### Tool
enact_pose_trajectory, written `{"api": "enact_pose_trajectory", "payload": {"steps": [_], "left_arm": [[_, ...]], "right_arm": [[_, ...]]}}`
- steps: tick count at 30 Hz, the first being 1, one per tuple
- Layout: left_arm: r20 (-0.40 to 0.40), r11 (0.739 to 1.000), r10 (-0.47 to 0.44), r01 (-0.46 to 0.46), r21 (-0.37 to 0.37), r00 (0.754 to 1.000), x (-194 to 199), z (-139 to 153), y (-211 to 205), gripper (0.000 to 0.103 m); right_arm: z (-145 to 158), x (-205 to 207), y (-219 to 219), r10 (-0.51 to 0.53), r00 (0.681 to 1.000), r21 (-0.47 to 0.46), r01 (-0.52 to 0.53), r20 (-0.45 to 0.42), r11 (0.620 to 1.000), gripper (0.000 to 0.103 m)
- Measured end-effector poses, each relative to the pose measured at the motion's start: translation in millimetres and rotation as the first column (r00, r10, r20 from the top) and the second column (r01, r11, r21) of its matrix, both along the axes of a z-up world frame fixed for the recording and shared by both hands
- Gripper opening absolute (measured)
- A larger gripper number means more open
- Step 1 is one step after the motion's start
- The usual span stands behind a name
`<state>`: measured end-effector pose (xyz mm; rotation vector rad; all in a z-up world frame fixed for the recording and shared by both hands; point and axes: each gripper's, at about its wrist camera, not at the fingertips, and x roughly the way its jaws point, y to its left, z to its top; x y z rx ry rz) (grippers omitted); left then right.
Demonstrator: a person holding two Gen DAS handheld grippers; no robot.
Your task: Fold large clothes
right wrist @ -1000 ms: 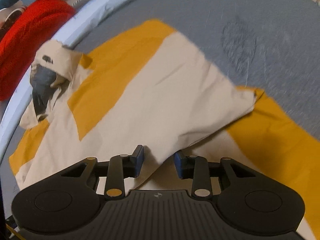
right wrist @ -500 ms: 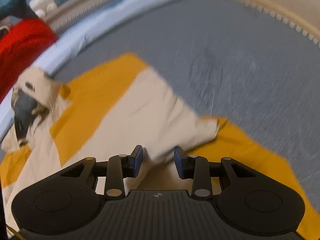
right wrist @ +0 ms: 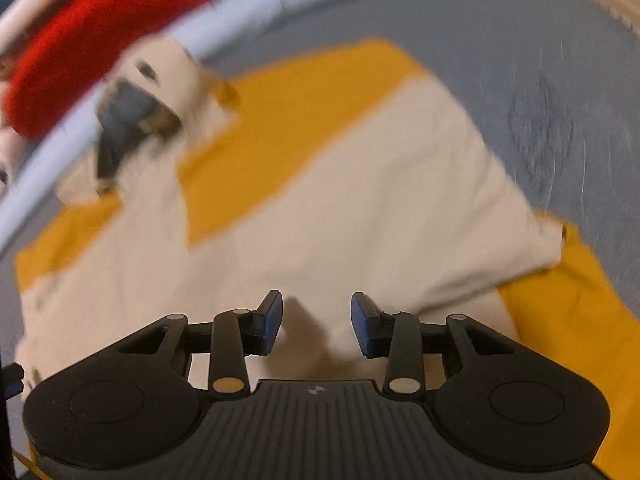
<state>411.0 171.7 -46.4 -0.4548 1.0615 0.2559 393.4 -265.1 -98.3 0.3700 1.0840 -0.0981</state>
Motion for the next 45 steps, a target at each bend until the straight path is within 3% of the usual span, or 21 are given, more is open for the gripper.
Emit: {"api": "enact_pose_trajectory", "payload": {"steps": [2, 4, 7, 10, 13, 15, 17, 18, 20, 23, 26, 27, 31, 33, 37, 45], "left_arm": [[-0.064, 0.999, 0.026, -0.028, -0.024, 0.998, 0, -16, 7, 0.030], [-0.077, 0.998, 0.044, -0.047, -0.033, 0.996, 0, -20, 11, 0.030], [-0.038, 1.000, 0.021, -0.021, 0.002, 0.999, 1, -7, 5, 0.032], [0.010, 0.997, -0.044, 0.043, 0.058, 0.999, 2, 7, -11, 0.047], [0.034, 0.988, -0.120, 0.116, 0.106, 0.992, 3, 11, -32, 0.047], [0.003, 0.980, -0.162, 0.160, 0.118, 0.987, 5, -2, -39, 0.047], [-0.085, 0.983, -0.132, 0.141, 0.115, 0.988, 6, -26, -36, 0.046], [-0.081, 0.987, -0.116, 0.124, 0.102, 0.990, 5, -30, -33, 0.046], [-0.068, 0.986, -0.106, 0.114, 0.120, 0.992, 5, -22, -36, 0.046], [0.019, 0.982, -0.131, 0.127, 0.139, 0.991, 3, 5, -46, 0.049], [0.111, 0.967, -0.180, 0.154, 0.205, 0.977, -1, 27, -61, 0.064], [0.136, 0.960, -0.194, 0.159, 0.231, 0.972, -3, 31, -65, 0.064], [0.209, 0.949, -0.229, 0.170, 0.264, 0.951, -8, 45, -77, 0.066], [0.246, 0.947, -0.240, 0.171, 0.271, 0.939, -8, 50, -85, 0.074], [0.293, 0.923, -0.287, 0.182, 0.338, 0.912, -15, 57, -98, 0.084], [0.345, 0.918, -0.302, 0.173, 0.358, 0.889, -21, 59, -106, 0.086]], "right_arm": [[-3, 0, -1, -0.017, 1.000, 0.007, 0.017, -0.013, 1.000, 0.040], [4, 1, 1, -0.019, 1.000, 0.011, 0.019, -0.008, 1.000, 0.040], [16, 0, 1, -0.007, 0.999, 0.013, 0.006, 0.035, 1.000, 0.040], [31, -1, 6, 0.041, 0.993, -0.015, -0.040, 0.109, 0.999, 0.042], [38, -2, 12, 0.096, 0.985, -0.073, -0.086, 0.146, 0.994, 0.044], [30, -2, 11, 0.105, 0.988, -0.089, -0.095, 0.116, 0.991, 0.044], [11, -1, -2, 0.036, 0.999, -0.022, -0.036, 0.021, 0.999, 0.044], [0, -1, -11, -0.015, 0.999, 0.023, 0.016, -0.039, 1.000, 0.044], [-1, -4, -17, -0.044, 0.998, 0.034, 0.046, -0.043, 0.998, 0.043], [20, -6, -14, -0.025, 0.999, -0.007, 0.025, 0.033, 1.000, 0.043], [44, -14, -14, -0.004, 0.991, -0.042, 0.010, 0.132, 0.999, 0.044], [49, -14, -13, 0.011, 0.988, -0.064, -0.001, 0.157, 0.998, 0.044], [72, -22, -7, 0.093, 0.956, -0.143, -0.054, 0.279, 0.988, 0.049], [81, -27, -5, 0.119, 0.938, -0.163, -0.068, 0.325, 0.984, 0.052], [92, -36, -4, 0.173, 0.917, -0.208, -0.102, 0.360, 0.973, 0.059], [96, -43, -6, 0.211, 0.910, -0.254, -0.123, 0.356, 0.959, 0.059]]}}
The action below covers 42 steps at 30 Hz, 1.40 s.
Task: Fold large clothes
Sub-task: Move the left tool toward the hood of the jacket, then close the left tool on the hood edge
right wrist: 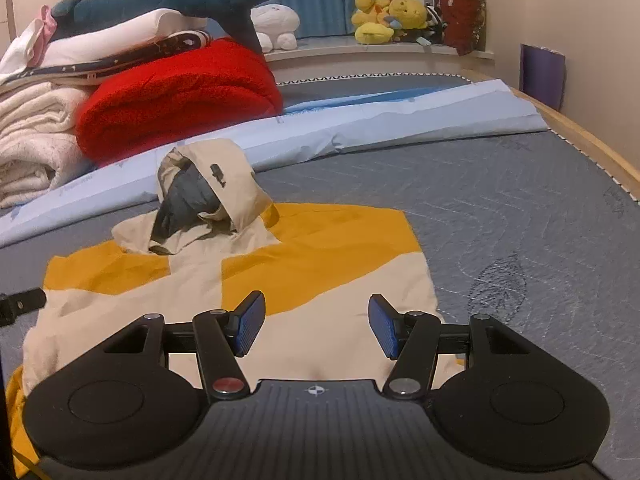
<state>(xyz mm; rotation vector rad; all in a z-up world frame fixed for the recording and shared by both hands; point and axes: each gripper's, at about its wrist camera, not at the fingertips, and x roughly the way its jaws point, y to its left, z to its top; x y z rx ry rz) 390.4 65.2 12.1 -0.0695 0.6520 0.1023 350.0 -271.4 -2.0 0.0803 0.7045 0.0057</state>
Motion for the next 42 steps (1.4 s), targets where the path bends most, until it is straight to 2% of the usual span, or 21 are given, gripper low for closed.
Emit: {"api": "enact_pose_trajectory", "payload": {"steps": [10, 16, 22, 25, 27, 29, 31, 32, 33, 35, 42], "left_arm": [[0.105, 0.997, 0.001, -0.009, 0.076, 0.995, 0, -3, -11, 0.086], [0.086, 0.999, -0.002, -0.002, 0.043, 0.996, 4, -4, -6, 0.086], [0.102, 0.993, -0.027, 0.015, 0.114, 0.994, 5, -2, -7, 0.085], [0.115, 0.988, -0.058, 0.041, 0.147, 0.992, 6, 6, -5, 0.077], [0.130, 0.990, -0.059, 0.041, 0.139, 0.990, 12, 16, -1, 0.071], [0.128, 0.994, -0.066, 0.054, 0.100, 0.990, 31, 28, 5, 0.056], [0.122, 0.995, -0.065, 0.055, 0.081, 0.990, 59, 38, 10, 0.045], [0.122, 0.996, -0.060, 0.051, 0.076, 0.991, 74, 41, 11, 0.042], [0.123, 0.997, -0.057, 0.049, 0.065, 0.991, 93, 44, 14, 0.040], [0.108, 0.998, -0.049, 0.045, 0.043, 0.993, 132, 44, 19, 0.034], [-0.004, 0.998, -0.054, 0.054, -0.043, 0.999, 276, 14, 33, 0.034]], "right_arm": [[1, 5, -9, -0.032, 0.999, -0.025, 0.031, -0.023, 0.999, 0.059], [1, 10, -15, -0.026, 0.999, -0.028, 0.025, -0.041, 0.999, 0.059], [1, 17, -17, -0.028, 0.998, -0.029, 0.026, -0.055, 0.999, 0.059], [5, 21, -19, -0.008, 0.998, -0.030, 0.007, -0.056, 1.000, 0.059], [9, 24, -20, -0.011, 0.999, -0.030, 0.010, -0.044, 1.000, 0.057], [12, 27, -24, -0.021, 0.999, -0.020, 0.020, -0.037, 1.000, 0.052], [12, 29, -27, -0.029, 0.999, -0.006, 0.028, -0.039, 1.000, 0.035], [12, 31, -28, -0.031, 0.999, 0.008, 0.031, -0.042, 0.999, 0.021], [12, 31, -29, -0.033, 0.999, 0.018, 0.034, -0.043, 0.999, 0.013], [12, 32, -31, -0.037, 0.999, 0.031, 0.038, -0.040, 0.999, 0.008], [8, 40, -32, -0.047, 0.998, 0.036, 0.049, -0.049, 0.998, 0.008]]}}
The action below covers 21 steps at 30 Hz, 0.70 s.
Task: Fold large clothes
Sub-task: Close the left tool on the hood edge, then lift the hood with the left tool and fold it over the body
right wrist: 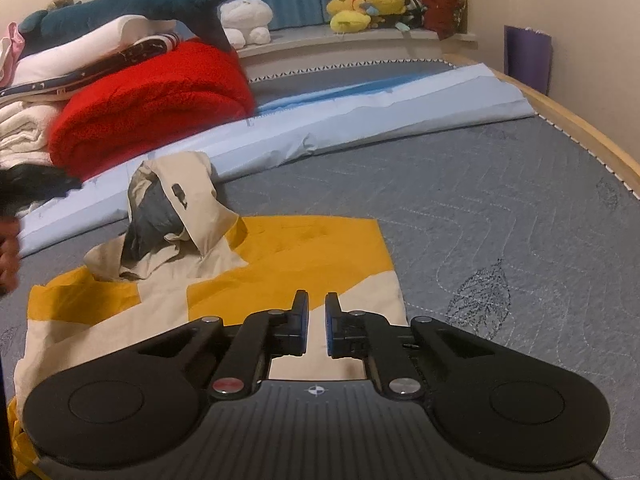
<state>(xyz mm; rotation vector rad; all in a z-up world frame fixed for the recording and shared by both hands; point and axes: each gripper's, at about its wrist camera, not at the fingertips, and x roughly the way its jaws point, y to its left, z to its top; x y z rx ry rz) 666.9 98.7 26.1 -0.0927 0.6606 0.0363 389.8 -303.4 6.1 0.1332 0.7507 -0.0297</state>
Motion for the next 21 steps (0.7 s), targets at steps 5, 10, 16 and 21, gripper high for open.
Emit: {"api": "enact_pose_trajectory", "payload": {"steps": [5, 10, 16, 21], "left_arm": [[-0.076, 0.999, 0.035, -0.038, -0.035, 0.996, 76, -42, 10, 0.042], [-0.114, 0.989, 0.119, -0.128, -0.069, 0.986, 119, -76, 19, 0.046], [-0.148, 0.987, 0.144, -0.152, -0.044, 0.978, 132, -88, 11, 0.000], [0.005, 0.999, 0.035, -0.035, 0.021, 0.999, 84, -33, -11, 0.000]], "right_arm": [[-3, 3, 0, -0.006, 1.000, -0.008, 0.006, -0.011, 1.000, 0.009], [-6, 7, -3, -0.019, 1.000, -0.003, 0.019, -0.022, 1.000, 0.009], [-9, 8, -2, -0.016, 0.999, 0.000, 0.016, -0.028, 1.000, 0.009], [-3, 6, -6, -0.027, 1.000, 0.030, 0.028, -0.015, 0.999, 0.009]]}}
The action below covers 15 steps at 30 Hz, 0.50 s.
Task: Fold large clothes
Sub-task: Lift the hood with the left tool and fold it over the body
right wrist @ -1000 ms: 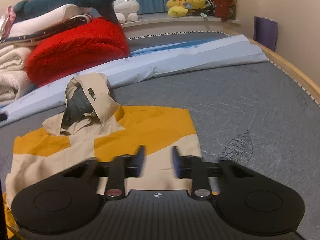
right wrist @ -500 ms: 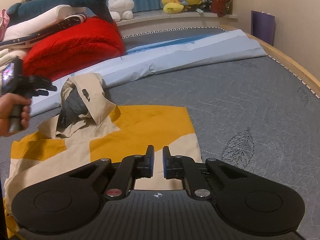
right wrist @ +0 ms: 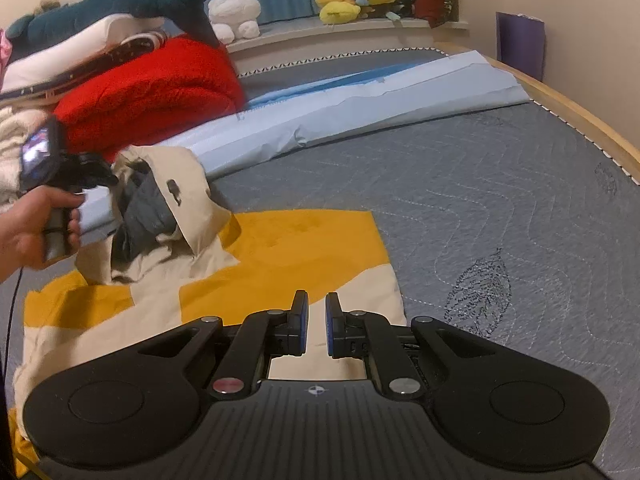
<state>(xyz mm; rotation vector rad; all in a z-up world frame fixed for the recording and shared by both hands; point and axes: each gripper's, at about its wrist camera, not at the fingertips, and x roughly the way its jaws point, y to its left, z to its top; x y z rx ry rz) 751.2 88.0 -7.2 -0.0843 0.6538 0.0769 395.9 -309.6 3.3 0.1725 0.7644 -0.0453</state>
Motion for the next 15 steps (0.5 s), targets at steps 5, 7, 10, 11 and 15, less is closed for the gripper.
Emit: {"api": "enact_pose_trajectory", "payload": {"steps": [5, 7, 10, 11, 15], "left_arm": [[0.236, 0.902, -0.402, 0.338, 0.269, 0.885, -162, 76, -56, 0.000], [0.223, 0.805, -0.561, 0.463, 0.371, 0.797, -244, 76, -71, 0.000], [0.041, 0.751, -0.617, 0.573, 0.329, 0.786, -337, 43, -70, 0.005], [-0.016, 0.766, -0.604, 0.586, 0.263, 0.797, -359, 34, -63, 0.005], [0.021, 0.871, -0.479, 0.472, 0.137, 0.878, -406, 51, -41, 0.007]], "right_arm": [[13, -5, -4, -0.029, 0.999, 0.050, 0.027, 0.035, 0.998, 0.009], [20, -9, -6, -0.042, 0.997, 0.074, 0.037, 0.065, 0.997, 0.009], [29, -14, -11, -0.070, 0.991, 0.110, 0.058, 0.114, 0.992, 0.016], [33, -15, -14, -0.080, 0.988, 0.126, 0.063, 0.130, 0.990, 0.025], [39, -20, -22, -0.090, 0.982, 0.181, 0.059, 0.166, 0.982, 0.030]]}}
